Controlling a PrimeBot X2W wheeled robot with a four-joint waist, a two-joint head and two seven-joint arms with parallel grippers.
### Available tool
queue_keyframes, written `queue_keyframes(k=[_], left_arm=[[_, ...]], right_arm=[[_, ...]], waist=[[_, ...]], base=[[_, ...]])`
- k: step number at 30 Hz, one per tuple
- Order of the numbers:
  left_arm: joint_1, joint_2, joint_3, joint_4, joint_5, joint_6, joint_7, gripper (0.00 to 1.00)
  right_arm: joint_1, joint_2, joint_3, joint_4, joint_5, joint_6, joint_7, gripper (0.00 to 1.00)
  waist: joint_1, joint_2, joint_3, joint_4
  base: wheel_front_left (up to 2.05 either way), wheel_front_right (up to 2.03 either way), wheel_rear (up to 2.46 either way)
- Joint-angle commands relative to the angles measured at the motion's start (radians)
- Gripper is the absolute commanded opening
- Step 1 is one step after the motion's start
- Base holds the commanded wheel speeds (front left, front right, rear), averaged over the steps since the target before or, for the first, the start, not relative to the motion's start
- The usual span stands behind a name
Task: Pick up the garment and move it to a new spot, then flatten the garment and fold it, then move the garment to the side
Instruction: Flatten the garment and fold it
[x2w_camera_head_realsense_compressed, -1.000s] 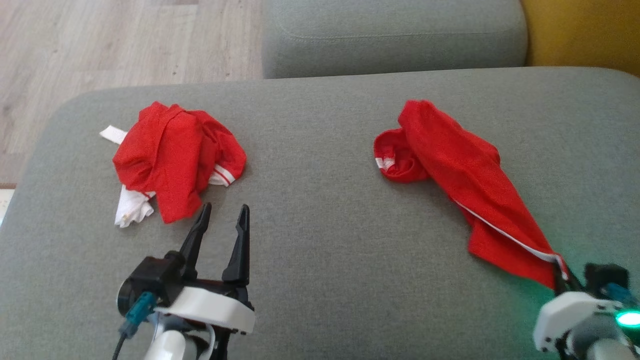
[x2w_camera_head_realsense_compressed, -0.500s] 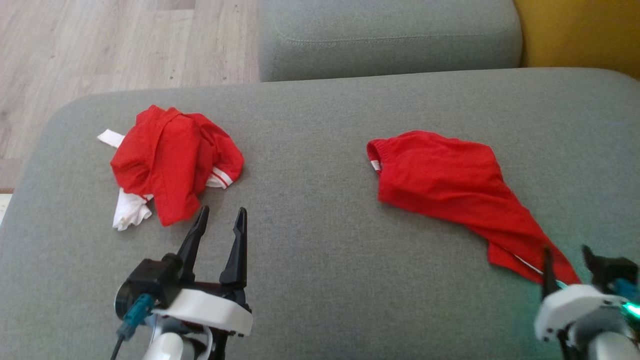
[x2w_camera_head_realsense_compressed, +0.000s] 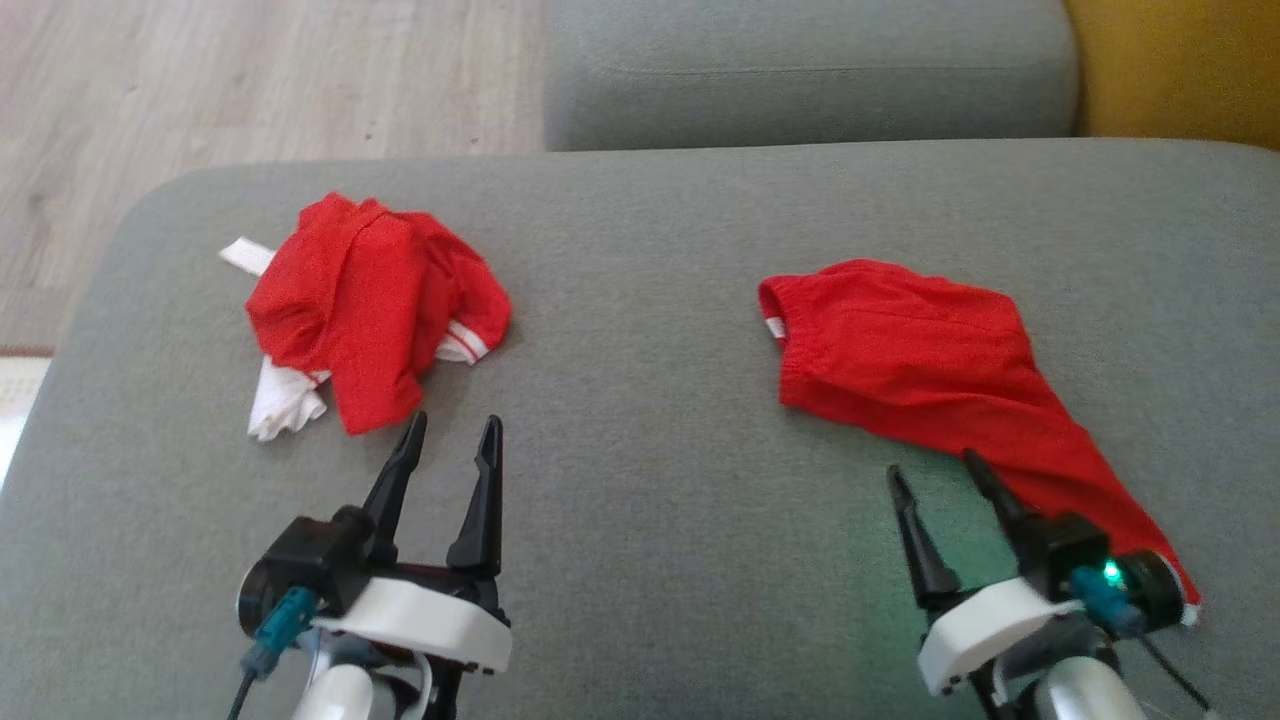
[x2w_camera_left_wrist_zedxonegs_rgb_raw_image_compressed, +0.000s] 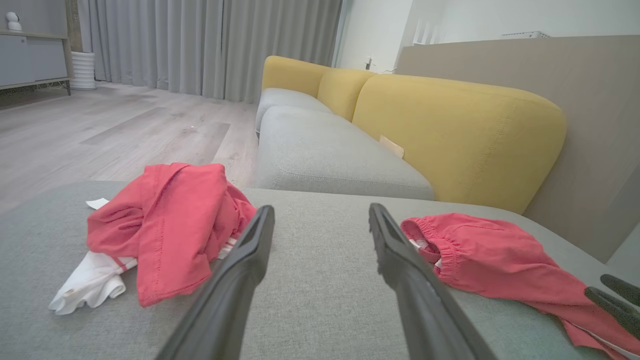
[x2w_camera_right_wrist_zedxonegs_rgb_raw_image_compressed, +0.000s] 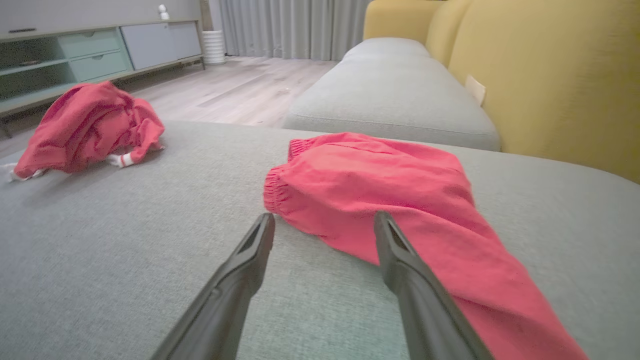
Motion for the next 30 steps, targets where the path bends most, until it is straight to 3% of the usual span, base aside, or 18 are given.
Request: queue_keyframes(k=[1,9,17,30], left_arm=[[-0.048,0.0,0.026,-0.029,-0.003,-0.004,-0.005,1.0],[-0.067,0.0,0.018,-0.025,-0.001,-0.007,-0.005,1.0],[-0.088,0.0,0.008,-0.026,-0.013,-0.005,-0.005,1.0],[-0.11,0.0,0.004,-0.042,-0.026,0.003,-0.005,1.0]], right_arm=[[-0.033,-0.007,0.035,-0.024,-0.015,-0.001,-0.004,1.0],[-0.145,-0.007,0.089,0.132,-0.101,-0.001,0.023,1.0],[-0.284,-0.057,0.029,0.337,-0.154,-0.001,0.042,1.0],[-0.454,-0.086,-0.079,0.533,-0.277,-0.001,0.035,1.0]], waist=[[0.0,-0.0001,0.01,0.019],[0.0,-0.0001,0.057,0.113],[0.0,-0.0001,0.105,0.208],[0.0,-0.0001,0.169,0.234]], base=[[0.0,0.0,0.0],[0.0,0.0,0.0],[0.0,0.0,0.0],[0.0,0.0,0.0]])
